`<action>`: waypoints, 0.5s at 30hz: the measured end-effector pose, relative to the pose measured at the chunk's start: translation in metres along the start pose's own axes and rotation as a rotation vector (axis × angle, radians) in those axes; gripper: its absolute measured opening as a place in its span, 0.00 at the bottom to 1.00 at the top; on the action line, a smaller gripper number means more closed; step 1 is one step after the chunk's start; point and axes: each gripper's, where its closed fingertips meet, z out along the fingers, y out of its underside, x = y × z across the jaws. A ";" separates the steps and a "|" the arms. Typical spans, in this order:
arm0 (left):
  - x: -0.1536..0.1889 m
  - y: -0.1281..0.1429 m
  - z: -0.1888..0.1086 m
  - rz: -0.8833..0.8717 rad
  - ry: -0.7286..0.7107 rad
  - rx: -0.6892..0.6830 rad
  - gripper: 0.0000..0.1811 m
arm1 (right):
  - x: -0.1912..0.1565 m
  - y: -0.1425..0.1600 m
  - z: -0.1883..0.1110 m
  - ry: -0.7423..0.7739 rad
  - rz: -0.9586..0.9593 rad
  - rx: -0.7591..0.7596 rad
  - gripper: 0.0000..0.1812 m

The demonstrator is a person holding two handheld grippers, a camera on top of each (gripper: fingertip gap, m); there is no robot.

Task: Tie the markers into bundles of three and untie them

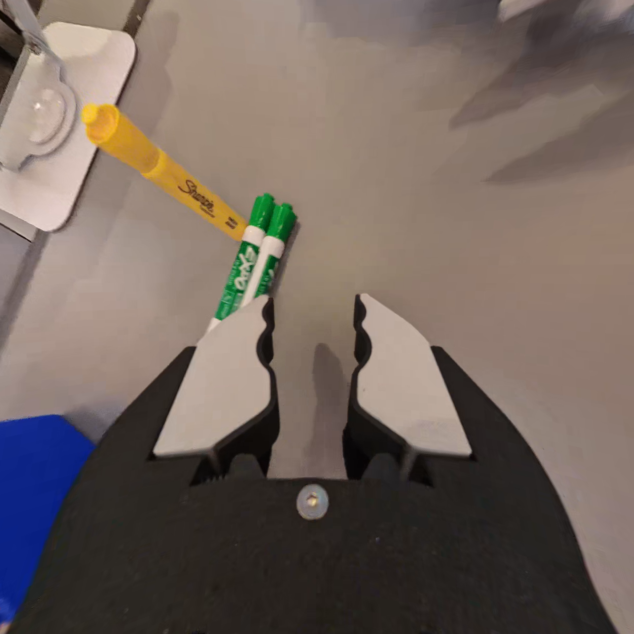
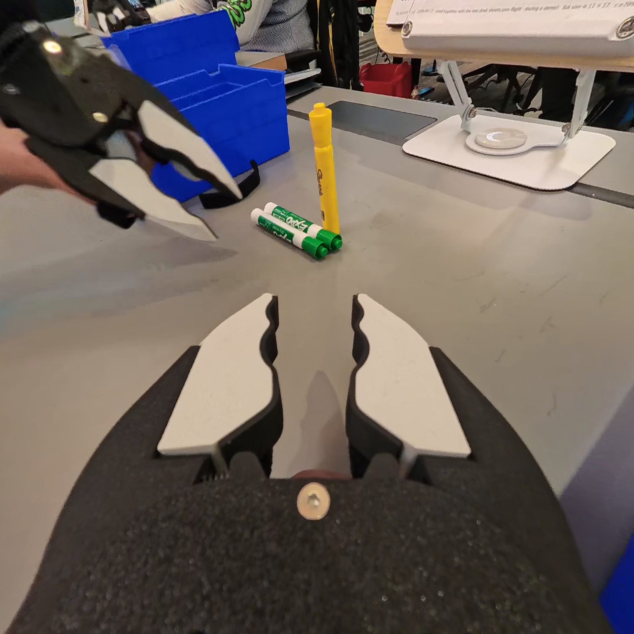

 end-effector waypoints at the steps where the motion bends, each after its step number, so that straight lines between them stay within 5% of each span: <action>1: -0.007 0.002 0.007 0.075 0.001 -0.064 0.24 | 0.000 0.000 0.000 0.000 -0.001 0.002 0.22; 6: -0.030 0.013 0.036 0.226 0.084 -0.270 0.18 | 0.002 0.000 -0.001 -0.001 0.005 0.002 0.22; 15: -0.036 0.029 0.055 0.245 0.166 -0.381 0.13 | 0.009 0.001 -0.003 -0.003 0.032 0.007 0.22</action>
